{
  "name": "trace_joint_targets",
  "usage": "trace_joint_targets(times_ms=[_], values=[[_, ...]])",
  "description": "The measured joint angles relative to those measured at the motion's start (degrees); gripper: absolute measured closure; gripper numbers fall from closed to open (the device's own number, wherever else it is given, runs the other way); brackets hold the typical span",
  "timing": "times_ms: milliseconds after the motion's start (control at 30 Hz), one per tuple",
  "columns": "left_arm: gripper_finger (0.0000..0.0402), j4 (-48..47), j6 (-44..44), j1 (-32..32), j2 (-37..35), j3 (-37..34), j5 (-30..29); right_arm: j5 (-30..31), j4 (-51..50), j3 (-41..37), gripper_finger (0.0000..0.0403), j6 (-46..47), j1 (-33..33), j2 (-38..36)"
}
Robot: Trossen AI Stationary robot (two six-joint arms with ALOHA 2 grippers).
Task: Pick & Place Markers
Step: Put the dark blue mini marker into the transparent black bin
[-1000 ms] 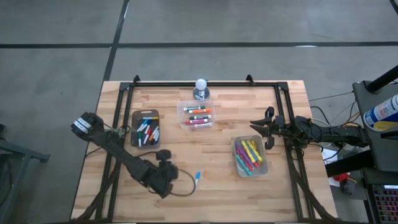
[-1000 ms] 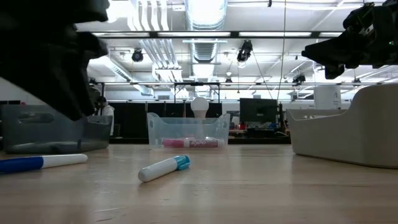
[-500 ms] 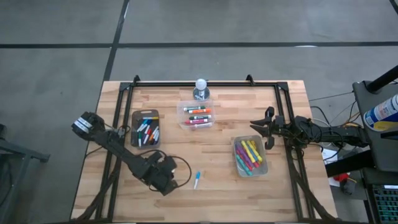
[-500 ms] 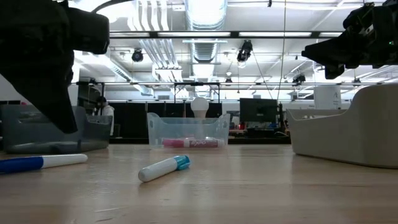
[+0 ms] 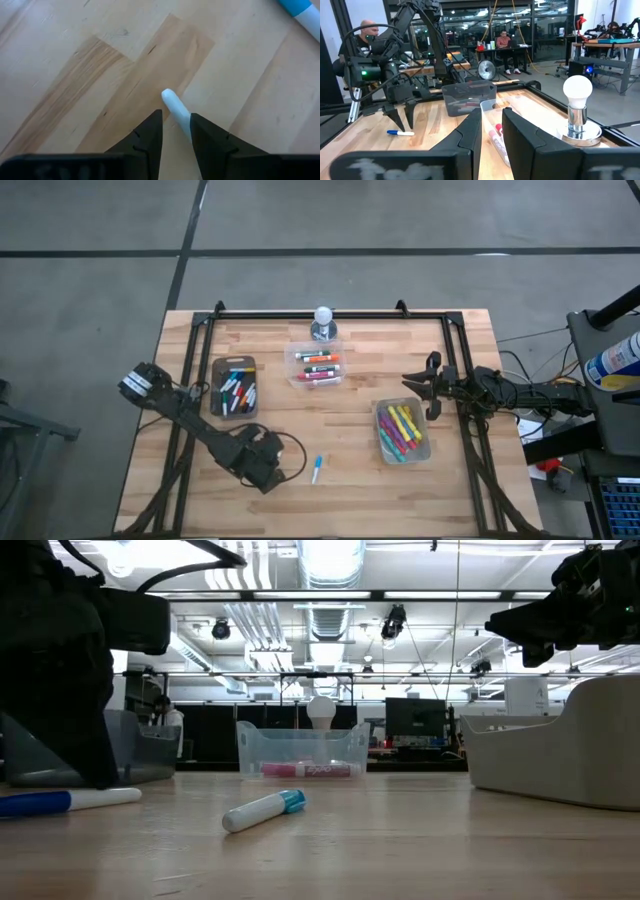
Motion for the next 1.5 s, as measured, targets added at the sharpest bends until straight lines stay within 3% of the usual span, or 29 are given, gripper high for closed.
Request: trace_joint_targets(times_ms=[667,1000,1100,1333,1500], values=[[0.0298,2.22,1.63,-0.15,3.69,0.74,0.32,0.02,0.06,0.00,0.0335,-0.01,-0.01,0.03],[0.0382,0.78,11.28,-0.15,3.63,0.72,-1.75,0.00,0.02,0.01,0.0335,-0.01,0.00,0.03],[0.0382,0.26,12.29,-0.09,3.65,0.72,-2.82,0.00,0.02,0.00,0.0335,0.05,0.01,0.03],[0.0376,-9.82,14.58,0.07,2.10,3.83,-2.30,0.00,0.02,0.00,0.0335,-0.01,0.01,0.03],[0.0377,-21.30,14.46,0.23,-2.25,5.57,-6.19,0.00,0.02,0.00,0.0335,-0.01,-0.01,0.03]])
